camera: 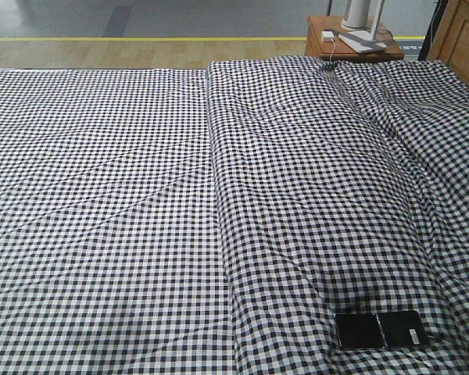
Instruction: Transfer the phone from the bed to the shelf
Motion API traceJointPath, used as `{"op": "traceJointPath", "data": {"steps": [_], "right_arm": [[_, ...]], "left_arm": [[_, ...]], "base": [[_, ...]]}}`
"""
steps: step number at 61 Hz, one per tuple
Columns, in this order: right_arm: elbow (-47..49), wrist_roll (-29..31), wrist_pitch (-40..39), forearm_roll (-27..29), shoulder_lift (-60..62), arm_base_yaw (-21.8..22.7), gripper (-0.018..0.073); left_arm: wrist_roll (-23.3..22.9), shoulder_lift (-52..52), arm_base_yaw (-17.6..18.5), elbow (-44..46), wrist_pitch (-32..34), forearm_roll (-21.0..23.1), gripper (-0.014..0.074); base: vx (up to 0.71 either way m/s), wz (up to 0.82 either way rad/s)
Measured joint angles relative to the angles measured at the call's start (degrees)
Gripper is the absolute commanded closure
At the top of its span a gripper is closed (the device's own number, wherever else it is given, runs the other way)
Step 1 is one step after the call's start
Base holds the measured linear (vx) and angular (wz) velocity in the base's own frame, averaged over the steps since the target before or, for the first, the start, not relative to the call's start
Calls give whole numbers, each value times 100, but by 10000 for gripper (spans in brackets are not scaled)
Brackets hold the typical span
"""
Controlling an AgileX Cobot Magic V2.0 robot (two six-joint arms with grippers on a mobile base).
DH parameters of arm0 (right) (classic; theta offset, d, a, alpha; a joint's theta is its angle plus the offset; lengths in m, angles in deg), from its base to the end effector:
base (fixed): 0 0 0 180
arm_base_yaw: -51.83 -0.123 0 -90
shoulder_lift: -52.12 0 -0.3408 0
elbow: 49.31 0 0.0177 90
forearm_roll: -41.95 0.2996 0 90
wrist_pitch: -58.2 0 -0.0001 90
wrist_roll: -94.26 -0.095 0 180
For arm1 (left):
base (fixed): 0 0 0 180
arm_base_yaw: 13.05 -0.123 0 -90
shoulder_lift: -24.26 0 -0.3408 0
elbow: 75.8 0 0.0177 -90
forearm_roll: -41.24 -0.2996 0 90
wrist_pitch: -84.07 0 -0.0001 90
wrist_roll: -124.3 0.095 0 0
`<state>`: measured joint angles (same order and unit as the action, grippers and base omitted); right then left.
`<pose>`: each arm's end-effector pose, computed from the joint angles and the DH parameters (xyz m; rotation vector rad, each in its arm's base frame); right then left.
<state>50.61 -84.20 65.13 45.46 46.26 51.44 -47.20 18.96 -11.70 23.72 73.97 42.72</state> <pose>0.0534 0.0011 0.1918 0.0163 1.6207 0.0374 0.0526 -0.0017 0.1844 0.1259 1.6691 0.0712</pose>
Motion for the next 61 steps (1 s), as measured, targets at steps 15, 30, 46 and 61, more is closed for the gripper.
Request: {"op": "traceJointPath", "data": {"steps": [15, 30, 46, 61], "right_arm": [[0, 0, 0, 0, 0, 0, 565], [0, 0, 0, 0, 0, 0, 565], [0, 0, 0, 0, 0, 0, 565], [0, 0, 0, 0, 0, 0, 565]], "left_arm": [[0, 0, 0, 0, 0, 0, 595], [0, 0, 0, 0, 0, 0, 595], [0, 0, 0, 0, 0, 0, 595], [0, 0, 0, 0, 0, 0, 595]], "base": [[0, 0], [0, 0], [0, 0], [0, 0]]}}
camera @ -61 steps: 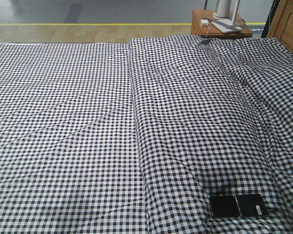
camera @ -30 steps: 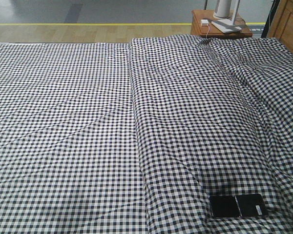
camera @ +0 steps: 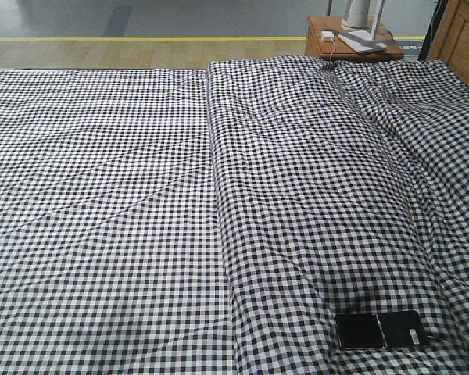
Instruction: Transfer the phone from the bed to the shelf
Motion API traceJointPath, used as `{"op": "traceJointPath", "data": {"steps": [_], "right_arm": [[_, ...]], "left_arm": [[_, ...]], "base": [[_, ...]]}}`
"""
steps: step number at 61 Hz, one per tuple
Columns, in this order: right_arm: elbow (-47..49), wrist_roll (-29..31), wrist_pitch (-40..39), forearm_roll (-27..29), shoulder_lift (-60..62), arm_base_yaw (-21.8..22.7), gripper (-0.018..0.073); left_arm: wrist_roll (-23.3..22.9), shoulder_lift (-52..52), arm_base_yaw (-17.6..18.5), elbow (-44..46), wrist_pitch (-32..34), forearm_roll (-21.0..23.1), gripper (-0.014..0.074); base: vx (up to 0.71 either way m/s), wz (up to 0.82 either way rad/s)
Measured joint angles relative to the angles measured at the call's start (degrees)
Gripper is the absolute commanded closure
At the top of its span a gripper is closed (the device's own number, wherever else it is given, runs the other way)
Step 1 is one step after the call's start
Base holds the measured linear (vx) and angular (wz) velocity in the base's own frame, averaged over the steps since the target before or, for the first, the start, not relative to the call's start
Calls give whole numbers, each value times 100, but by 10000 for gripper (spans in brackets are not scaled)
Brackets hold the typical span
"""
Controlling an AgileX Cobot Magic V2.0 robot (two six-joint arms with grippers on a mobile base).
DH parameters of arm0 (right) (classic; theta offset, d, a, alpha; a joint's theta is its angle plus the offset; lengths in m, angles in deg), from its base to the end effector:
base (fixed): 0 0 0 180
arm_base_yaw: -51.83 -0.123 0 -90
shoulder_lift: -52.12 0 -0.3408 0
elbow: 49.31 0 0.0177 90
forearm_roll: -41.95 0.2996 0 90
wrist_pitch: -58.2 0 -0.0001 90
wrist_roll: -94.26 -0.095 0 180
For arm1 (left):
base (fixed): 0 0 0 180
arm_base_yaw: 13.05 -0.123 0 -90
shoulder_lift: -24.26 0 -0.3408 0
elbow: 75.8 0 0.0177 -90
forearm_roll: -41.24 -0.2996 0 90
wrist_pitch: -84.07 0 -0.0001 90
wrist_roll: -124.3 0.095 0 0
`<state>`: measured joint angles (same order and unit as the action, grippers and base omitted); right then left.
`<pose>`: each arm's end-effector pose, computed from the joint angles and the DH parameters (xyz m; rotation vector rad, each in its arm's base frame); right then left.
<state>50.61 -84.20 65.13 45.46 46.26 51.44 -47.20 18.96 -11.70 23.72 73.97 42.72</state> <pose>0.0534 0.0011 0.1918 0.0163 1.6207 0.0374 0.0526 -0.0017 0.1844 0.1259 1.6691 0.0712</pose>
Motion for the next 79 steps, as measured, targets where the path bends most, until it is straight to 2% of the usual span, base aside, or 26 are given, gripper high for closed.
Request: {"op": "traceJointPath", "data": {"steps": [23, 28, 40, 50, 66, 79], "right_arm": [[0, 0, -208, 0, 0, 0, 565], [0, 0, -663, 0, 0, 0, 565], [30, 0, -2362, 0, 0, 0, 565], [769, 5, -2778, 0, 0, 0, 565], [2577, 19, -2588, 0, -735, 0, 544], [3995, 19, -1241, 0, -1956, 0, 459]], "left_arm": [[0, 0, 0, 0, 0, 0, 595], [0, 0, 0, 0, 0, 0, 595], [0, 0, 0, 0, 0, 0, 595], [0, 0, 0, 0, 0, 0, 595], [0, 0, 0, 0, 0, 0, 595], [0, 0, 0, 0, 0, 0, 595]], "base": [[0, 0], [0, 0], [0, 0], [0, 0], [0, 0], [0, 0]]}}
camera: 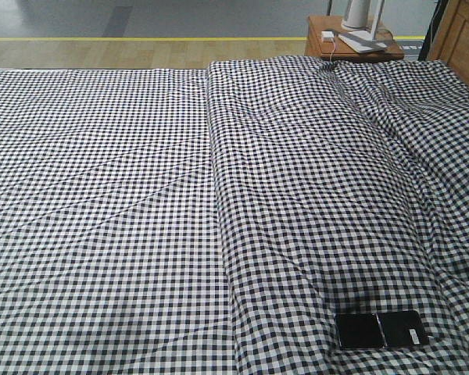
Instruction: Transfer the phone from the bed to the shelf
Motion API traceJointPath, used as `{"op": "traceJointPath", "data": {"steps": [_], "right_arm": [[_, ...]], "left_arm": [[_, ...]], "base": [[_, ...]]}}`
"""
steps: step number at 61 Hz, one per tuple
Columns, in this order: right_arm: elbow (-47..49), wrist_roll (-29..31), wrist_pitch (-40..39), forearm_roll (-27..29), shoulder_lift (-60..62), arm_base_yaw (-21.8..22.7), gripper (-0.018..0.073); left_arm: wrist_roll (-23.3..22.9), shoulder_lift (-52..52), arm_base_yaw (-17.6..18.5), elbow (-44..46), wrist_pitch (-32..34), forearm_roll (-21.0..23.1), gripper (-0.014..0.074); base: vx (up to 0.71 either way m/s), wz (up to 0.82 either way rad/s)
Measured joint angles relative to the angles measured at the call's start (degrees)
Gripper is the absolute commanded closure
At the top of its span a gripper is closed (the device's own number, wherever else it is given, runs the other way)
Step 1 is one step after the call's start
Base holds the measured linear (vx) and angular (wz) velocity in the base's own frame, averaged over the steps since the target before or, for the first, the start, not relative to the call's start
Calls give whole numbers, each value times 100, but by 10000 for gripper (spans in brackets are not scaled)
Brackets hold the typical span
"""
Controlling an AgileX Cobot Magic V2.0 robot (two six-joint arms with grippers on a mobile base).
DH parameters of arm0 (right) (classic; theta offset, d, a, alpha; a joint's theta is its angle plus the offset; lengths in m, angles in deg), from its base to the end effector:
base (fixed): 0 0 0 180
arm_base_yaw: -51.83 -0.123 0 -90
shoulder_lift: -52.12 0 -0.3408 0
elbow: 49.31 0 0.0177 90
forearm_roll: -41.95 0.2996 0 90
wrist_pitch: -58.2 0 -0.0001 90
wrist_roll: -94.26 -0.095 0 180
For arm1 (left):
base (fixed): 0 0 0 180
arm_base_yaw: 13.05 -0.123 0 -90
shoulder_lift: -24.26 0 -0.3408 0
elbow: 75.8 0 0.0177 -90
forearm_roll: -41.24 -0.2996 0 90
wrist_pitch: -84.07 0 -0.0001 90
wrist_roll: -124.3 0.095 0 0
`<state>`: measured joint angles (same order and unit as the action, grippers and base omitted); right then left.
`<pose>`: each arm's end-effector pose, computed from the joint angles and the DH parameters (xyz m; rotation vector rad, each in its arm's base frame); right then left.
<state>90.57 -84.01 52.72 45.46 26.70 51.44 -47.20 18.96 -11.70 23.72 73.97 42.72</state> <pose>0.0400 -0.0003 0.4568 0.0179 1.0483 0.0310 0.0526 -0.0017 0.1844 0.1259 1.6691 0.0712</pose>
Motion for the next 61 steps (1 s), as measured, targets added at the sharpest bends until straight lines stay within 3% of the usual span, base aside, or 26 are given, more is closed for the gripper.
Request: {"op": "traceJointPath", "data": {"steps": [8, 14, 26, 32, 61], "right_arm": [[538, 0, 1058, 0, -770, 0, 350], [724, 0, 1559, 0, -1278, 0, 213], [743, 0, 1865, 0, -1934, 0, -71], [743, 0, 1894, 6, -2131, 0, -166], [752, 0, 1523, 19, -2217, 0, -144]], "left_arm": [[0, 0, 0, 0, 0, 0, 595], [0, 0, 0, 0, 0, 0, 595], [0, 0, 0, 0, 0, 0, 595], [0, 0, 0, 0, 0, 0, 595], [0, 0, 0, 0, 0, 0, 595]], "base": [[0, 0], [0, 0], [0, 0], [0, 0], [0, 0]]}}
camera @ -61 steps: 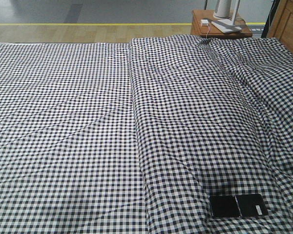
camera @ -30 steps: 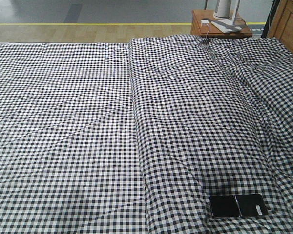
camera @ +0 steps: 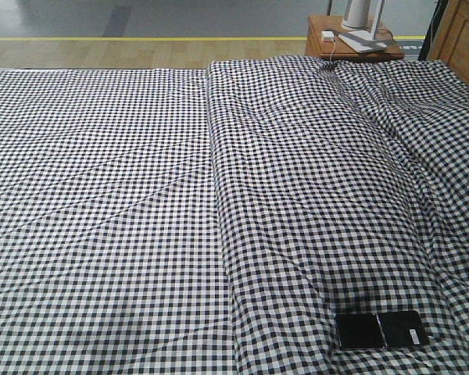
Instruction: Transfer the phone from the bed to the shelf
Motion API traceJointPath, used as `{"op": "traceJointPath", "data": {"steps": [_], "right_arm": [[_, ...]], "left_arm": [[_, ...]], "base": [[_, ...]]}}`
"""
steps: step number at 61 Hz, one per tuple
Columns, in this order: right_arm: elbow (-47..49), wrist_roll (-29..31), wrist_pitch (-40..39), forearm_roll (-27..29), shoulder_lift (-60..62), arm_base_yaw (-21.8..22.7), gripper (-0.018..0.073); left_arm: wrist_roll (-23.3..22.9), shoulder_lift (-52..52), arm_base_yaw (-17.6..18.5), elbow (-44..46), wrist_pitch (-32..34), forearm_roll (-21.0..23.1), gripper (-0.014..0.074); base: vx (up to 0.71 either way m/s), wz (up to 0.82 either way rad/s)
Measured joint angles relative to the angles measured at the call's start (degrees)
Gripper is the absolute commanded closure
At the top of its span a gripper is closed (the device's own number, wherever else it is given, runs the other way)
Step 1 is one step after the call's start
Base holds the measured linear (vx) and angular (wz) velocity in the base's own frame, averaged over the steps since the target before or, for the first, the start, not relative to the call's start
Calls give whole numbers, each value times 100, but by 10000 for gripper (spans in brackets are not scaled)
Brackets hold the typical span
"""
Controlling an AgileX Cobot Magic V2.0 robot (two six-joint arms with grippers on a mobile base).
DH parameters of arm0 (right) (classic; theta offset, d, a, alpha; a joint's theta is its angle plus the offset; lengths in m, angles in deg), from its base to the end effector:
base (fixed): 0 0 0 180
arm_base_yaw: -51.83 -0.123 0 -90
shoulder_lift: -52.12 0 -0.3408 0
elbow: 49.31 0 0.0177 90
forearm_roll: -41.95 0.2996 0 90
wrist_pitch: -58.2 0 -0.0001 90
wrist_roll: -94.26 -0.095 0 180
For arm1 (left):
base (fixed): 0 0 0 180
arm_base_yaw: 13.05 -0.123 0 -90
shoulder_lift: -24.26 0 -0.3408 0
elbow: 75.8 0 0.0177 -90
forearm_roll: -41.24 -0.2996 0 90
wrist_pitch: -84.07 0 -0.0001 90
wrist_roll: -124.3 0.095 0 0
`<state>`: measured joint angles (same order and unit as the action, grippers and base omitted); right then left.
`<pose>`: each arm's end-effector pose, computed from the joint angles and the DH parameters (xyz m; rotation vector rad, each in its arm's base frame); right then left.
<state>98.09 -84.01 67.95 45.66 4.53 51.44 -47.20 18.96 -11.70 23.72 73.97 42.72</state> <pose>0.1573 0.0021 0.4431 0.0124 1.5695 0.0404 0.0526 -0.0017 0.1844 0.1259 1.6691 0.0712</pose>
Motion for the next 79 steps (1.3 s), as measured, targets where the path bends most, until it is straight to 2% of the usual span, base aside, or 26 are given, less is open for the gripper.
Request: {"op": "traceJointPath", "data": {"steps": [10, 25, 37, 48, 58, 67, 74, 79], "right_arm": [[240, -124, 676, 0, -115, 0, -140], [1521, -436, 2372, -132, -951, 0, -136], [2749, -719, 3628, -821, -1853, 0, -130], [3500, -984, 4320, -1589, -2534, 66, -127], [3722, -980, 4514, -1637, -3005, 923, -123], [3722, -463, 4634, -1414, -3461, 2043, -115], [3722, -271, 4588, -1275, -3919, 2578, -108], [3722, -174, 4442, -1176, -4327, 2774, -104]], "left_arm": [[0, 0, 0, 0, 0, 0, 595], [0, 0, 0, 0, 0, 0, 595], [0, 0, 0, 0, 0, 0, 595], [0, 0, 0, 0, 0, 0, 595], [0, 0, 0, 0, 0, 0, 595], [0, 0, 0, 0, 0, 0, 595], [0, 0, 0, 0, 0, 0, 595], [0, 0, 0, 0, 0, 0, 595]], "base": [[0, 0], [0, 0], [0, 0], [0, 0], [0, 0], [0, 0], [0, 0], [0, 0]]}}
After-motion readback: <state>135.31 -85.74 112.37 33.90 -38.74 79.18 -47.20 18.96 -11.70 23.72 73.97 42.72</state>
